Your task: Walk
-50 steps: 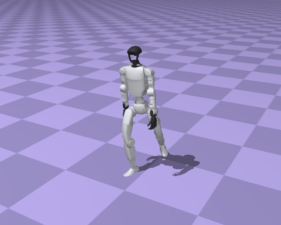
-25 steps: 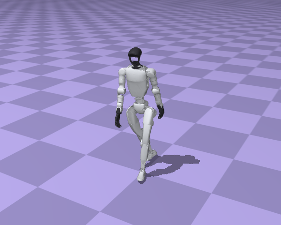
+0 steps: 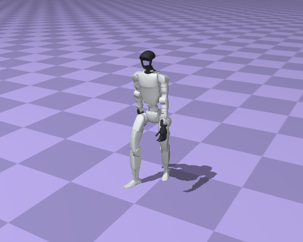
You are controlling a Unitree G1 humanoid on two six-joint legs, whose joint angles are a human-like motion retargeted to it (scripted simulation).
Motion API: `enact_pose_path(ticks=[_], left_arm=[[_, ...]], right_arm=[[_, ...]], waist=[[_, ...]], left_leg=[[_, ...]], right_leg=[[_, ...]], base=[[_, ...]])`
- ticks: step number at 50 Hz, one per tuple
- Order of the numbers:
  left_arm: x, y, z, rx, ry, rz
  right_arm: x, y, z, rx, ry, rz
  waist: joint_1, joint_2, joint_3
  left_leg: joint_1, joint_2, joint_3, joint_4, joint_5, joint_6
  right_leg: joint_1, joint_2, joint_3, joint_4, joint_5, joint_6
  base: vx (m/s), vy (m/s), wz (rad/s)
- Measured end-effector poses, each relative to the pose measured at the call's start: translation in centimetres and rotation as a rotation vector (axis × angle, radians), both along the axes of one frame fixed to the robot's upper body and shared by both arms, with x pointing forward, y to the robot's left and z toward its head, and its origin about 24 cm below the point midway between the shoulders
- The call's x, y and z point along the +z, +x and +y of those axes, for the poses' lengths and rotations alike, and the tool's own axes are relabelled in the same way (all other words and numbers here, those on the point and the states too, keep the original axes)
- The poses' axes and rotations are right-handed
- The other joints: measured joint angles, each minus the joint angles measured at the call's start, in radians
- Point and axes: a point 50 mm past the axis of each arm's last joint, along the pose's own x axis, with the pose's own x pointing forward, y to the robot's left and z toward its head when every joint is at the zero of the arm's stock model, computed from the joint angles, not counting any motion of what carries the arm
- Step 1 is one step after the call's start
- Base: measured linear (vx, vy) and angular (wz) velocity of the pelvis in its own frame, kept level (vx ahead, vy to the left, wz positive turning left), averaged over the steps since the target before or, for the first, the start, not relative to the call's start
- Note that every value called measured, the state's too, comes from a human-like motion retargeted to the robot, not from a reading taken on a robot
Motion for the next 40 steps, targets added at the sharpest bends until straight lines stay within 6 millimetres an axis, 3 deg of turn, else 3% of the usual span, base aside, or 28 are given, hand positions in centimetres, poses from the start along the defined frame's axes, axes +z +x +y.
enact_pose_path(ticks=[2, 5, 8, 12, 15, 18, 20, 22, 25, 30, 34, 40], left_arm=[[0.7, 1.4, -0.1, -0.003, -0.018, -0.036], [1.2, 2.5, -0.3, 0.007, -0.040, -0.072], [1.0, 2.1, -0.4, 0.028, -0.060, -0.068], [-0.7, -1.2, -0.5, 0.043, -0.082, 0.055], [-2.4, -5.3, -1.1, 0.061, -0.099, 0.187], [-3.4, -9.0, -1.1, 0.077, -0.086, 0.301], [-3.8, -11.1, -1.2, 0.091, -0.070, 0.365], [-4.0, -13.1, -1.1, 0.105, -0.060, 0.428], [-4.3, -16.2, -1.2, 0.116, -0.061, 0.528], [-4.2, -21.0, -1.4, 0.133, -0.051, 0.669], [-4.1, -23.0, -2.4, 0.177, -0.081, 0.731], [-3.9, -24.5, -3.2, 0.186, -0.128, 0.793]], right_arm=[[0.1, -1.0, 0.6, -0.042, 0.023, 0.019], [0.1, -1.8, 1.4, -0.092, 0.050, 0.041], [0.1, -1.5, 1.6, -0.094, 0.056, 0.035], [0.0, -0.7, 1.6, -0.046, 0.058, 0.026], [-0.1, 0.3, 1.1, 0.008, 0.021, 0.023], [-0.3, 2.8, 1.0, 0.015, -0.001, -0.014], [-0.4, 5.2, 1.1, 0.022, -0.011, -0.062], [-0.3, 7.9, 1.2, 0.043, -0.028, -0.127], [0.0, 11.9, 1.4, 0.095, -0.053, -0.228], [1.1, 17.2, 1.7, 0.194, -0.076, -0.379], [2.3, 21.1, 1.9, 0.231, -0.091, -0.479], [3.3, 23.6, 3.2, 0.205, -0.059, -0.551]], waist=[[-0.021, 0.009, -0.007], [-0.039, 0.018, -0.023], [-0.067, 0.010, -0.040], [-0.107, -0.012, -0.059], [-0.088, -0.057, -0.064], [-0.046, -0.139, -0.041], [-0.024, -0.179, -0.019], [-0.013, -0.186, -0.006], [0.017, -0.147, 0.003], [0.086, -0.108, 0.006], [0.157, -0.073, 0.031], [0.242, -0.088, 0.033]], left_leg=[[0.037, 0.014, -0.011, -0.010, -0.017, -0.020], [0.072, 0.028, -0.039, -0.003, -0.041, -0.051], [0.108, 0.034, -0.024, 0.012, -0.022, -0.077], [0.144, 0.047, -0.001, 0.102, 0.142, -0.094], [0.157, 0.064, 0.152, 0.241, 0.341, -0.068], [0.129, 0.087, 0.303, 0.479, 0.438, -0.003], [0.082, 0.125, 0.375, 0.619, 0.388, 0.026], [0.002, 0.169, 0.394, 0.704, 0.324, 0.018], [-0.181, 0.202, 0.338, 0.765, 0.252, -0.022], [-0.377, 0.154, 0.315, 0.517, 0.147, -0.042], [-0.489, 0.116, 0.247, 0.274, 0.121, -0.057], [-0.598, 0.100, 0.175, 0.154, 0.142, -0.061]], right_leg=[[-0.047, 0.026, 0.066, -0.089, -0.023, -0.028], [-0.085, 0.019, 0.037, -0.110, -0.020, -0.038], [-0.089, -0.023, -0.041, -0.005, 0.027, -0.066], [-0.071, -0.047, 0.022, 0.103, 0.063, -0.046], [0.027, -0.063, 0.034, 0.077, 0.012, -0.053], [0.128, -0.123, 0.038, 0.049, -0.030, -0.038], [0.187, -0.146, 0.050, 0.033, -0.056, -0.029], [0.248, -0.140, 0.014, 0.001, -0.070, -0.029], [0.330, -0.058, -0.021, -0.079, -0.071, -0.039], [0.434, 0.049, -0.039, -0.164, -0.094, -0.046], [0.524, 0.125, -0.023, -0.217, -0.125, -0.035], [0.622, 0.127, 0.013, -0.244, -0.161, 0.023]], base=[[0.81, -0.20, 0.58], [0.74, -0.21, 0.43], [0.85, -0.27, 0.33], [0.91, -0.29, 0.49], [0.77, -0.21, -0.16], [0.70, -0.23, -0.28], [0.72, -0.25, -0.07], [0.53, -0.17, 0.08], [0.62, -0.16, -0.12], [0.52, -0.12, -0.29], [0.59, -0.04, -0.50], [0.63, 0.03, -0.61]])
